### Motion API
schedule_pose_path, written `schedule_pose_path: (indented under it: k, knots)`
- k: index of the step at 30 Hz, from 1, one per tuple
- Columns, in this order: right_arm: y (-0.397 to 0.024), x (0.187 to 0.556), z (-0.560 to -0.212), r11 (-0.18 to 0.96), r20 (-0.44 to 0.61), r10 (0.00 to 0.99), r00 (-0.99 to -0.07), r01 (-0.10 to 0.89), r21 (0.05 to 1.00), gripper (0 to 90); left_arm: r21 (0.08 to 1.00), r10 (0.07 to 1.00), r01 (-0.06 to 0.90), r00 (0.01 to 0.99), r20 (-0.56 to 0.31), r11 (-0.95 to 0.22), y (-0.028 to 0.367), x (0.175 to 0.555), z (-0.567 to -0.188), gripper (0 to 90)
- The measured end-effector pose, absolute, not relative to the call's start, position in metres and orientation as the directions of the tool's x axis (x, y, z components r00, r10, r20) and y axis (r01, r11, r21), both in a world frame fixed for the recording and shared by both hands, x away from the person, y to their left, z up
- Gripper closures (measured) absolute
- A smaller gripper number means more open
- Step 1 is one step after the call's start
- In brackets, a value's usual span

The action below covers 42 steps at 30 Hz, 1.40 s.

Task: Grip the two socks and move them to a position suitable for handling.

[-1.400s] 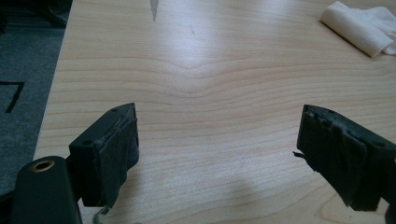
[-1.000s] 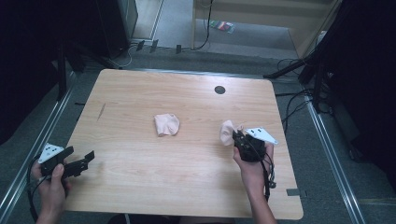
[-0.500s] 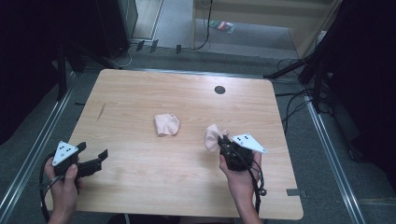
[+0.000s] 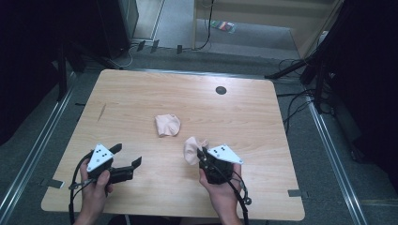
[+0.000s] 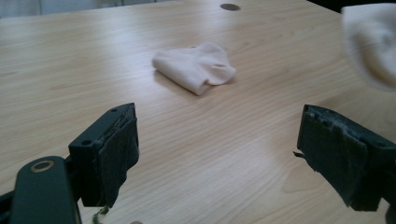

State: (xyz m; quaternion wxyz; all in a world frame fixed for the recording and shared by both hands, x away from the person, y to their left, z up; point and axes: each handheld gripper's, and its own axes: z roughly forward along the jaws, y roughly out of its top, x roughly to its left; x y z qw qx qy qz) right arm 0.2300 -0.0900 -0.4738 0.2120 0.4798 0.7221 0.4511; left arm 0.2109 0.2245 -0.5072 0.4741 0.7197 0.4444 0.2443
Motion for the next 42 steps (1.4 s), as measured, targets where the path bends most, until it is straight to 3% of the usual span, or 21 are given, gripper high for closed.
schedule_pose_path:
  k: [22,23,26,27,31,35,37,38,42]
  knots:
    - [-0.029,0.214,-0.522,0.194,0.123,0.858,-0.499,0.536,0.822,80.1,0.887,0.829,0.424,0.551,-0.094,-0.181,0.205,0.207,-0.518,13.2]
    - [-0.028,0.213,-0.524,0.196,0.125,0.856,-0.503,0.538,0.82,77.5,0.886,0.826,0.426,0.555,-0.096,-0.184,0.204,0.207,-0.519,13.2]
    - [-0.031,0.216,-0.524,0.177,0.177,0.839,-0.515,0.565,0.806,54.0,0.879,0.818,0.44,0.564,-0.111,-0.184,0.203,0.208,-0.522,13.2]
    - [-0.036,0.217,-0.52,0.161,0.185,0.842,-0.507,0.563,0.81,52.2,0.875,0.811,0.448,0.573,-0.122,-0.184,0.204,0.208,-0.523,13.2]
    - [-0.066,0.221,-0.497,0.064,0.229,0.861,-0.453,0.545,0.836,55.6,0.851,0.783,0.493,0.597,-0.177,-0.183,0.203,0.207,-0.528,13.5]
    - [-0.084,0.223,-0.491,0.069,0.224,0.862,-0.455,0.542,0.837,60.7,0.83,0.739,0.508,0.647,-0.19,-0.232,0.198,0.201,-0.532,14.4]
    - [-0.083,0.222,-0.494,0.079,0.231,0.847,-0.478,0.543,0.836,62.6,0.822,0.743,0.513,0.645,-0.178,-0.248,0.196,0.2,-0.533,25.7]
    - [-0.074,0.22,-0.502,0.129,0.23,0.814,-0.534,0.552,0.824,65.5,0.803,0.736,0.528,0.654,-0.175,-0.278,0.193,0.198,-0.536,32.6]
    - [-0.048,0.215,-0.523,0.275,0.164,0.767,-0.62,0.549,0.789,66.9,0.768,0.731,0.557,0.659,-0.177,-0.316,0.188,0.198,-0.542,47.3]
